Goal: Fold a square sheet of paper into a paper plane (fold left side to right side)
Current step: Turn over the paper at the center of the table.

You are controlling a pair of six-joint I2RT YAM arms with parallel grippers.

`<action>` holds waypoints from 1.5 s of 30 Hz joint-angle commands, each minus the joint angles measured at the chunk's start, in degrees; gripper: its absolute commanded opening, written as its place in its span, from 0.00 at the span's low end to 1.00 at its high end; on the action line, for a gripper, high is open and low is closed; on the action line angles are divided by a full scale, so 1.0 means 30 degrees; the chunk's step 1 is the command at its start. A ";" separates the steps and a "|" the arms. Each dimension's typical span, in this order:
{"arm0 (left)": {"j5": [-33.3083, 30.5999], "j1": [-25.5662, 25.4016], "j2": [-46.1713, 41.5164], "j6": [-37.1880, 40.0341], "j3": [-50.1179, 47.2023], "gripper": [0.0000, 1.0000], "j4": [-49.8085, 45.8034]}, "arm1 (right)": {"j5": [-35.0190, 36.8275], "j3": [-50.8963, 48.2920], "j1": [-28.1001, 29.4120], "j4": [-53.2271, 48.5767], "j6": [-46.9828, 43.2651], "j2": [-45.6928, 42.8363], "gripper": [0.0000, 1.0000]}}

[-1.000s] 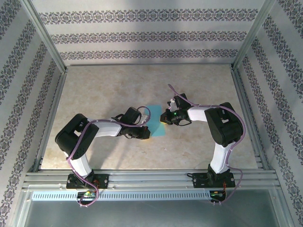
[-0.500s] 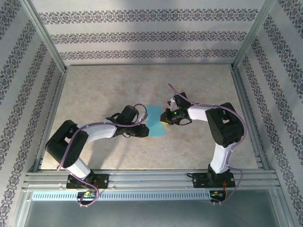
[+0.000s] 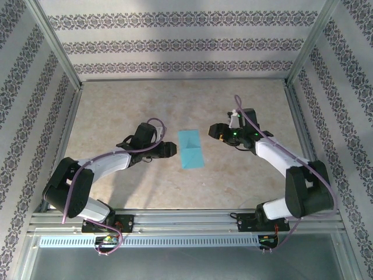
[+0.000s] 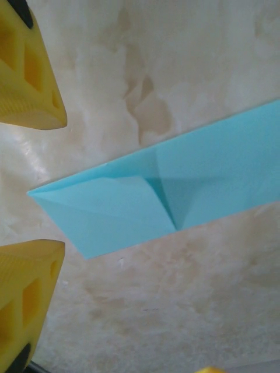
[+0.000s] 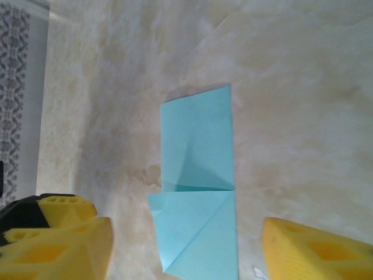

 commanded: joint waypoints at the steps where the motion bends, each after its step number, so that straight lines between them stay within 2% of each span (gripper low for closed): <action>1: 0.0749 0.0338 0.0986 -0.0312 0.0315 0.54 0.1459 | 0.0975 -0.1207 -0.0609 0.0214 -0.0274 -0.1656 0.78; 6: 0.1175 0.0349 0.2856 0.0409 0.1674 0.50 0.1201 | 0.0672 -0.3203 -0.1909 0.1730 0.1098 -0.3683 0.98; 11: 0.1806 0.0339 0.4483 0.0759 0.2961 0.45 0.1158 | -0.0917 -0.4660 -0.3188 0.3390 0.2562 -0.3983 0.98; 14: 0.2265 0.0337 0.5286 0.0709 0.3395 0.39 0.1426 | -0.0834 -0.4912 -0.3290 0.3407 0.2582 -0.3841 0.98; 19: 0.2550 0.0297 0.6095 0.0471 0.3646 0.35 0.1999 | -0.0691 -0.4782 -0.3291 0.3378 0.2665 -0.3275 0.98; 22: 0.2810 0.0146 0.6372 0.0652 0.3779 0.27 0.2049 | -0.0869 -0.4567 -0.3291 0.3377 0.2532 -0.2885 0.96; 27: 0.2969 -0.0005 0.6865 0.0686 0.4016 0.25 0.1943 | -0.0796 -0.4581 -0.3295 0.3465 0.2577 -0.2544 0.96; 38: 0.3346 -0.0187 0.7550 0.0665 0.4737 0.16 0.1881 | -0.1179 -0.4757 -0.3291 0.3598 0.2482 -0.2471 0.95; 42: 0.3081 -0.0214 0.7139 0.0788 0.4627 0.07 0.1759 | -0.2051 -0.4761 -0.3298 0.4169 0.2460 -0.2275 0.93; 45: 0.2444 -0.0227 0.6213 0.0761 0.4002 0.04 0.2097 | -0.2948 -0.4662 -0.3081 0.4899 0.2541 -0.1967 0.92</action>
